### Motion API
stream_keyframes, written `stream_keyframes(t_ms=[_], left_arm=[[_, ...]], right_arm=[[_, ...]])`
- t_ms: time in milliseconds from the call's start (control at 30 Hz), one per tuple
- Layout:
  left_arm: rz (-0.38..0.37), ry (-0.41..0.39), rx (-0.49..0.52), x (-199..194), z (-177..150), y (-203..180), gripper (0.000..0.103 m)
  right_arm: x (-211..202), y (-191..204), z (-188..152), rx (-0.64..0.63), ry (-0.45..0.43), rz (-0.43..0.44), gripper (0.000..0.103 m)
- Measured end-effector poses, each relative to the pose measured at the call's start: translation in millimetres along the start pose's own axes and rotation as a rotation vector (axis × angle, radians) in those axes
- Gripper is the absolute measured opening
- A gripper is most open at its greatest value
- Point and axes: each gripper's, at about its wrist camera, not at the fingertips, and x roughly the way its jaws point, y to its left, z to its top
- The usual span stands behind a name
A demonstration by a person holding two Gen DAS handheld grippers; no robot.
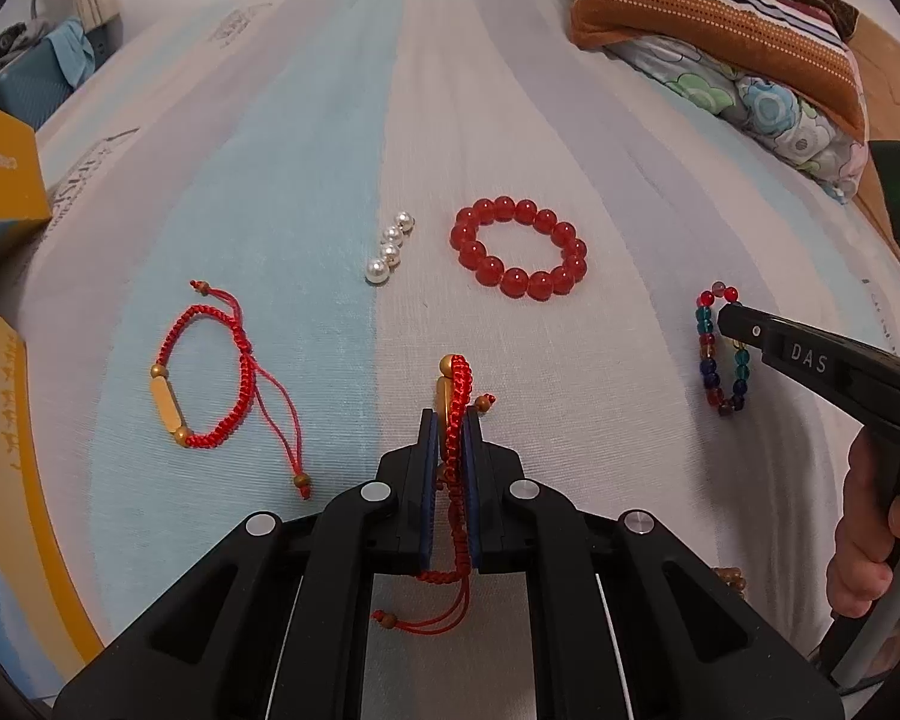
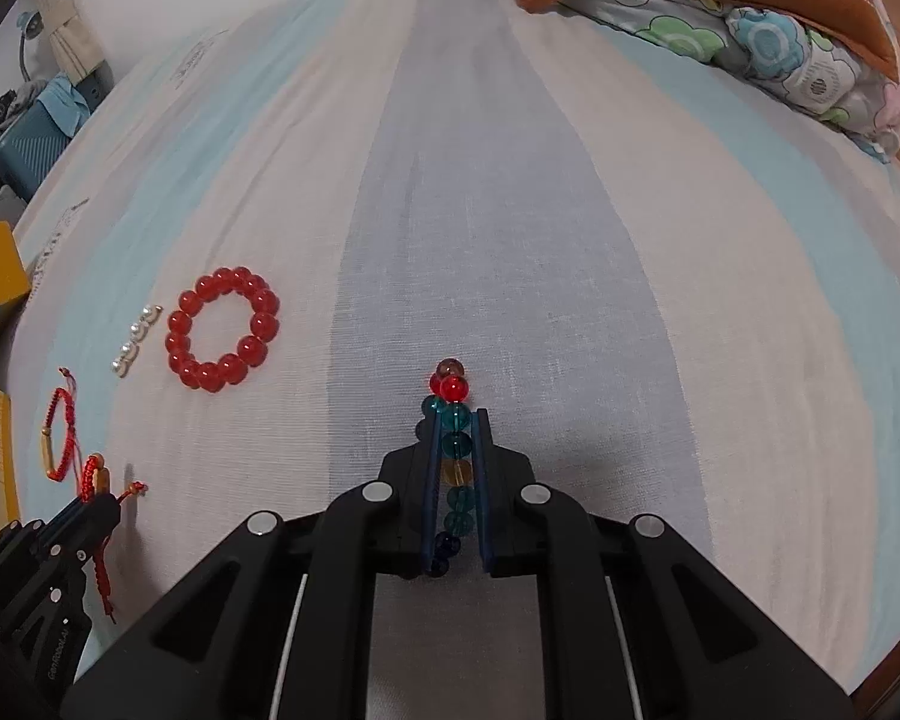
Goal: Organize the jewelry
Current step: 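Carry the red cord and multicolour bracelets with both tools over the box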
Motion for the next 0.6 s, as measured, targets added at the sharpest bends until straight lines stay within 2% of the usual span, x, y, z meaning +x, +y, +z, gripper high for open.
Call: stream_keyframes(t_ms=[167, 600], left_arm=[[0.0, -0.014, 0.0, -7, 0, 0, 0.007], [-0.001, -0.053, -0.001, -23, 1, 1, 0.007]], right_arm=[[-17, 0, 1, 0.002, -0.046, 0.044, 0.009], [-39, 9, -2, -0.028, -0.121, 0.071, 0.009]])
